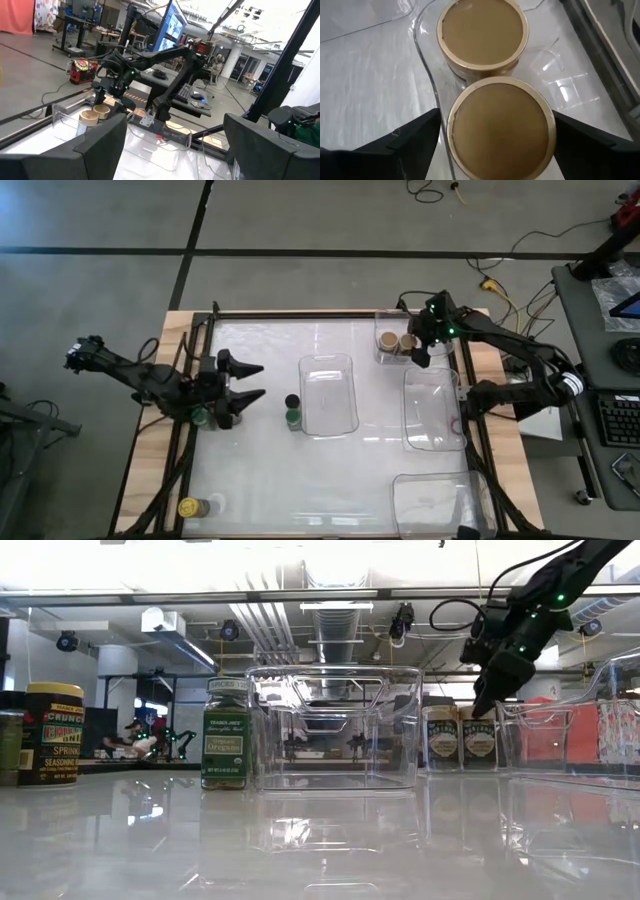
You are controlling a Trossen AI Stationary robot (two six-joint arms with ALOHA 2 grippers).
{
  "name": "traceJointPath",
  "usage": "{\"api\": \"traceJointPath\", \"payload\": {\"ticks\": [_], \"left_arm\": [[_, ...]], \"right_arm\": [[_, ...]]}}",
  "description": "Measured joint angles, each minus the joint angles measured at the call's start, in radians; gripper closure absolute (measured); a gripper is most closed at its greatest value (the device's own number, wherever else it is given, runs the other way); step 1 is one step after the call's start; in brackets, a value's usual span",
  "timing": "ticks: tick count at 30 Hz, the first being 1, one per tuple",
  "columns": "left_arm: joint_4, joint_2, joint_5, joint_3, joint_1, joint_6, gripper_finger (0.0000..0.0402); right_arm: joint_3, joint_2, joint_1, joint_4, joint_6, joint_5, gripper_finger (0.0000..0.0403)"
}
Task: Sort spices by type
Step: Put the gold seasoning bottle into the top right transparent bin, then put the top yellow seasoning bottle into the middle left transparent bin
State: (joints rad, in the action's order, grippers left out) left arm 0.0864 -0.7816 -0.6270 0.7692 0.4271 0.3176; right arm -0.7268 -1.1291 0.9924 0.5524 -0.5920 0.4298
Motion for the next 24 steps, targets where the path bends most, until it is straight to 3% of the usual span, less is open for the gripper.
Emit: {"api": "traceJointPath", "payload": {"ticks": [10, 14, 19, 24], "left_arm": [[-0.004, 0.012, 0.1, 0.0, -0.028, 0.003, 0.0086], [-0.008, 0.01, 0.202, -0.008, -0.062, 0.005, 0.0086], [0.001, 0.009, 0.295, -0.05, -0.17, 0.017, 0.0086], [0.021, 0.007, 0.495, -0.077, -0.312, -0.025, 0.0086]], "right_arm": [[-0.093, 0.076, -0.011, 0.132, 0.031, -0.01, 0.0044], [-0.167, 0.108, -0.047, 0.207, 0.033, -0.018, 0.0041], [-0.295, 0.13, -0.144, 0.267, 0.052, -0.123, 0.0041], [-0.424, 0.122, -0.256, 0.252, 0.159, -0.196, 0.0041]]}}
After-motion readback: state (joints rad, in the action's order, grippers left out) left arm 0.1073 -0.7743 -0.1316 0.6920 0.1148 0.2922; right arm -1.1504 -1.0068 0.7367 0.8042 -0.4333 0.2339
